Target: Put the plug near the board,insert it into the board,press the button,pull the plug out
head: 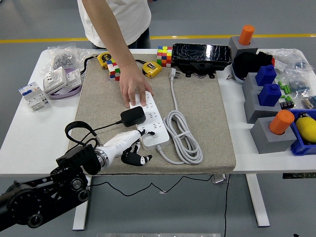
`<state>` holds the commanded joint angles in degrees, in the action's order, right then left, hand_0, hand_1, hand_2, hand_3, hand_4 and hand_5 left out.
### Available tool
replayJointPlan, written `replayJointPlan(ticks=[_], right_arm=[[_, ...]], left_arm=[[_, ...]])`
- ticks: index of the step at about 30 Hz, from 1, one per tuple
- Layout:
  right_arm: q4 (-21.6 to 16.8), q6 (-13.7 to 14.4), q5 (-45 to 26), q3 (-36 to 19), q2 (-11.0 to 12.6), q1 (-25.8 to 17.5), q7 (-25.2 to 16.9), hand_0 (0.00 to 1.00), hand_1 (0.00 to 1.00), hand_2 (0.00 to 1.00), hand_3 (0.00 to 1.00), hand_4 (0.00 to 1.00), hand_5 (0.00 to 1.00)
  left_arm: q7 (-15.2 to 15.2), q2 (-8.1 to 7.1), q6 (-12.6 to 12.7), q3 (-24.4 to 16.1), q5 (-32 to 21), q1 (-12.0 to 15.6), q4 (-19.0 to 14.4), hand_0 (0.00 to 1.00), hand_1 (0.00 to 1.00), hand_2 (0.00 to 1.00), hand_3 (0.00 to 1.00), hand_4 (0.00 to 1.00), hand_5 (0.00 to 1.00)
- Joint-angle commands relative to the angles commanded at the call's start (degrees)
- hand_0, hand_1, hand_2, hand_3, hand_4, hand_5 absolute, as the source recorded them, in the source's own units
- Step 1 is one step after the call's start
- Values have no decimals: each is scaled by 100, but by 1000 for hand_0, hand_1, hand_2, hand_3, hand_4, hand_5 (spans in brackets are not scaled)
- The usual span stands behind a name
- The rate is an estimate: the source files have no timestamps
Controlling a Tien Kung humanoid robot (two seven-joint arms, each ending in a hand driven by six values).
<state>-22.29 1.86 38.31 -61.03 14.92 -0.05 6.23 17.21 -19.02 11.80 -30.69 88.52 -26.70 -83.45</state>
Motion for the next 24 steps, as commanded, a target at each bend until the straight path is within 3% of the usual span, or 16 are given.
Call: replayJointPlan(ticks=[1, 2, 7, 8, 13, 14, 18, 20, 24], right_arm=[[1, -2, 2, -3, -8, -9, 0, 542, 645, 663, 563, 907, 427], [4, -3, 2, -5, -15, -13, 1, 540, 645, 663, 563, 907, 428], [4, -4, 5, -25, -51, -30, -3, 540, 645, 663, 563, 907, 428], [3, -2, 6, -28, -55, -32, -5, 541, 645, 663, 563, 907, 428], [15, -6, -8, 21, -31, -11, 1, 541, 645, 663, 563, 907, 428], [22, -4, -8, 21, -24, -8, 3, 542, 645, 663, 563, 907, 427], [22, 14, 1, -38, -16, -15, -7, 542, 645, 663, 563, 907, 427], [22, 11, 0, -58, -38, -27, -7, 540, 645, 663, 563, 907, 427], [69, -9, -31, 8, -63, -29, 0, 540, 645, 663, 563, 907, 427]], left_arm=[[-197, 2, 160, -43, -141, 18, 3, 74, 61, 118, 750, 674, 191], [-370, 5, 296, -74, -255, 31, 12, 168, 109, 218, 596, 712, 251], [-1483, 87, 1088, -273, -1145, 133, 174, 168, 109, 218, 596, 712, 251], [-1661, 111, 1205, -296, -1327, 150, 228, 269, 271, 369, 557, 689, 216], [-2540, 244, 1702, -331, -2483, 166, 500, 269, 271, 369, 557, 689, 216], [-2616, 261, 1742, -336, -2692, 169, 541, 409, 447, 495, 536, 673, 209], [-2779, 285, 1822, -390, -3322, 226, 647, 409, 447, 495, 536, 673, 209], [-2796, 285, 1829, -414, -3343, 248, 646, 450, 503, 504, 539, 678, 220], [-2792, 308, 1833, -478, -3301, 268, 620, 450, 503, 504, 539, 678, 220]])
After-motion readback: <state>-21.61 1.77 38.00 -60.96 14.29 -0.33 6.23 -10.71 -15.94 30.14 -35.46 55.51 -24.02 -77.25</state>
